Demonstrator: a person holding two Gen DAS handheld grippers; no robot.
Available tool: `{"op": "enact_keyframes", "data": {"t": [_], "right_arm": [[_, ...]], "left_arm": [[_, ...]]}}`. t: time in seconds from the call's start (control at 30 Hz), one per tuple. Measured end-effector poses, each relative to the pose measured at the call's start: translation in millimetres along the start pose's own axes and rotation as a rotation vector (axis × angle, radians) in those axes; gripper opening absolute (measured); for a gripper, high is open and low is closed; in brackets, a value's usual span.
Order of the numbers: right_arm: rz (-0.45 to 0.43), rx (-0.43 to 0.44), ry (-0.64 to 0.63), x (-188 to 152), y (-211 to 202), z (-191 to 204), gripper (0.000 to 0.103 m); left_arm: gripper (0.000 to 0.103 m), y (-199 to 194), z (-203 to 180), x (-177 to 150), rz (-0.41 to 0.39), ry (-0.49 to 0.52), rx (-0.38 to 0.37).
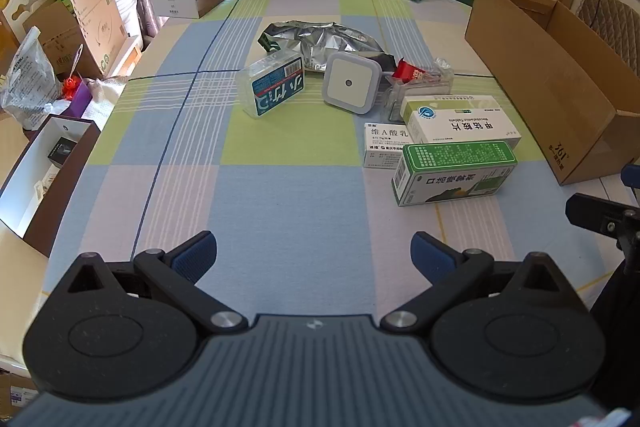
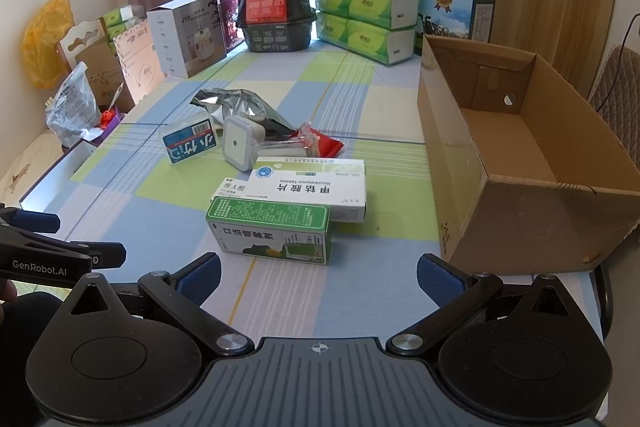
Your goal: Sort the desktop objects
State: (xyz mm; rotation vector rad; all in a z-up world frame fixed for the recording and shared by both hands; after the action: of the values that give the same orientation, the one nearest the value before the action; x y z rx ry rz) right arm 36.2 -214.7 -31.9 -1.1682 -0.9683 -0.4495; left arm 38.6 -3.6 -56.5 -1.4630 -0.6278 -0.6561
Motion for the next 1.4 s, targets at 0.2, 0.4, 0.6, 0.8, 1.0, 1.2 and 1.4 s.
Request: {"op": "enact_keyframes", "data": {"t": [0.2,0.4,0.6,0.8,1.0,1.2,1.4], "right_arm": [[0.000,0.000,-0.001,-0.3,0.1,0.3,0.101],[0.000,0.000,-0.003,-0.7,0.3,0.5,0.101],[0.000,0.000,-0.003,-0.9,0.2,0.5,0.101],[0.000,0.000,-0.005,-1.1,0.3,0.5,0.101],[0.003,-0.003,-0.012,-1.6,0.7,1.0,0.101],[0.007,-0.006,-0.029,-2.5,1.2,1.1,0.101],[0.018,-0.011,-0.045,-3.5,1.4,0.2,0.101]], "left_arm": [[0.102,0.0,0.1,0.1,0.000,-0.001,-0.001],[0.102,0.0,0.2,0.0,0.000,-0.001,0.000],[0.102,0.0,0.2,0.0,0.000,-0.001,-0.001],[0.102,0.0,0.4,-0.1,0.000,-0.002,0.000],[0.102,-0.1,-0.2,0.1,0.000,-0.007,-0.002],[0.102,-0.3,0.7,-0.1,-0.005,-0.023,-0.011],[0.102,-1.8,1.0,0.0,-0.009,-0.021,-0.020]]}}
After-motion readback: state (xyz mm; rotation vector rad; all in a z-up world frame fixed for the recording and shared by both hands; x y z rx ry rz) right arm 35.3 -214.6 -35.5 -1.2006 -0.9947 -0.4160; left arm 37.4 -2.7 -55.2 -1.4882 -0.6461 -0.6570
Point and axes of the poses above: each gripper's, at about its wrist camera, not at the fingertips, and y roughly the way its jaws point, z to its left, x to its top, the point moved 7 cm from there along y, roughly the way its jaws point, and after that the axes turned 11 degrees about -z, right-handed, at the moved point
